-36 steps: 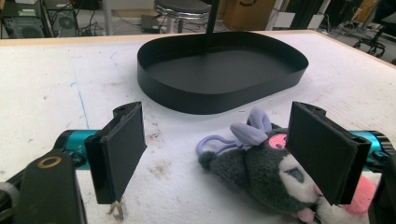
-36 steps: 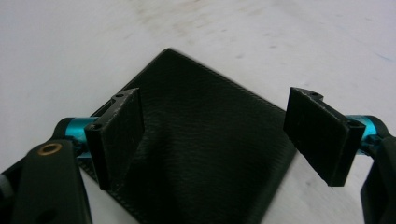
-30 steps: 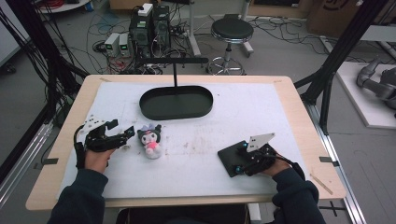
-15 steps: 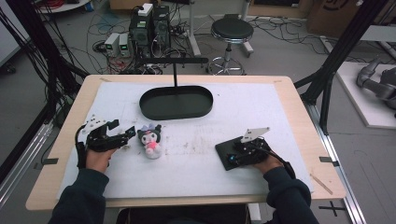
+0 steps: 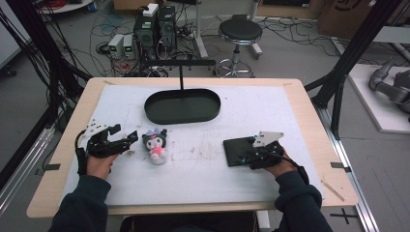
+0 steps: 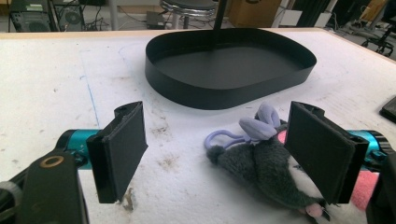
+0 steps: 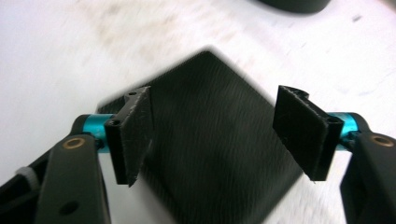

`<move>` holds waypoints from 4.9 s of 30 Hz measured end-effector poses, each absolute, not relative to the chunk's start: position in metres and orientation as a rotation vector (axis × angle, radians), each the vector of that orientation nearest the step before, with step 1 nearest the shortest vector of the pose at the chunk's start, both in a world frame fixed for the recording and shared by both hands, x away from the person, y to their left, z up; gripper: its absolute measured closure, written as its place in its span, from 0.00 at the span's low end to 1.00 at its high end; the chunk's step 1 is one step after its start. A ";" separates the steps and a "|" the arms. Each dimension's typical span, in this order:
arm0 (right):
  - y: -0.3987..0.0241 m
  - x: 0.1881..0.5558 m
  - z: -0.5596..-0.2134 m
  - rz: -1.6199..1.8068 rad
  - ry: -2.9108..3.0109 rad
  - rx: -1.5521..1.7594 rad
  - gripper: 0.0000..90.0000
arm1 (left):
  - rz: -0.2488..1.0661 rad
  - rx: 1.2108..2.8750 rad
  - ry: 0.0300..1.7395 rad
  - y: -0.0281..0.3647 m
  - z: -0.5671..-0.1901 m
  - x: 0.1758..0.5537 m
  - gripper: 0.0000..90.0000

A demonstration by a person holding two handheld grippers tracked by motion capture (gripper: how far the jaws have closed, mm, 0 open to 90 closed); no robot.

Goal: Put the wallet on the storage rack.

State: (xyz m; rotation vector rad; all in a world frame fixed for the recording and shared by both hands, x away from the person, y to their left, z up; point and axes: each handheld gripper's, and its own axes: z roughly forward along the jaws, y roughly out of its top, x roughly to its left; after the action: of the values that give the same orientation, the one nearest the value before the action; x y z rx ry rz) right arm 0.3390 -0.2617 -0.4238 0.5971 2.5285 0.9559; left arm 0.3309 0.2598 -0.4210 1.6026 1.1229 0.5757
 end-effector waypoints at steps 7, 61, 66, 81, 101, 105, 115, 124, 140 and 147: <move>-0.266 0.334 -0.438 0.887 2.622 0.506 0.26 | 0.575 1.605 1.122 0.258 -0.421 0.332 0.23; -0.239 0.331 -0.431 0.819 2.529 0.492 0.95 | 0.561 1.604 1.133 0.260 -0.423 0.333 0.24; -0.239 0.331 -0.422 0.853 2.507 0.538 0.97 | 0.562 1.603 1.136 0.261 -0.424 0.334 0.24; -0.259 0.324 -0.369 1.205 2.347 0.885 0.98 | 0.568 1.600 1.139 0.263 -0.423 0.332 0.24; -0.294 0.337 -0.380 1.240 2.164 1.087 0.97 | 0.568 1.610 1.135 0.261 -0.423 0.333 0.24; -0.293 0.337 -0.381 1.242 2.187 1.049 0.91 | 0.567 1.609 1.133 0.261 -0.423 0.332 0.24; -0.295 0.337 -0.383 1.222 2.140 1.061 0.53 | 0.565 1.608 1.133 0.261 -0.423 0.333 0.24; -0.289 0.337 -0.394 1.281 2.261 0.939 0.35 | 0.564 1.611 1.134 0.261 -0.423 0.332 0.24; -0.267 0.349 -0.403 1.145 2.338 0.962 0.88 | 0.581 1.599 1.048 0.259 -0.422 0.332 0.23; -0.244 0.369 -0.385 1.207 2.279 0.942 0.88 | 0.572 1.605 1.047 0.259 -0.423 0.332 0.23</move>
State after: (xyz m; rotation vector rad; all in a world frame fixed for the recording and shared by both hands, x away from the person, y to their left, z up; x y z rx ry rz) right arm 0.3690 -0.2436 -0.3854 0.9423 2.2792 1.2069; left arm 0.3320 0.2591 -0.4227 1.6048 1.0471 0.5724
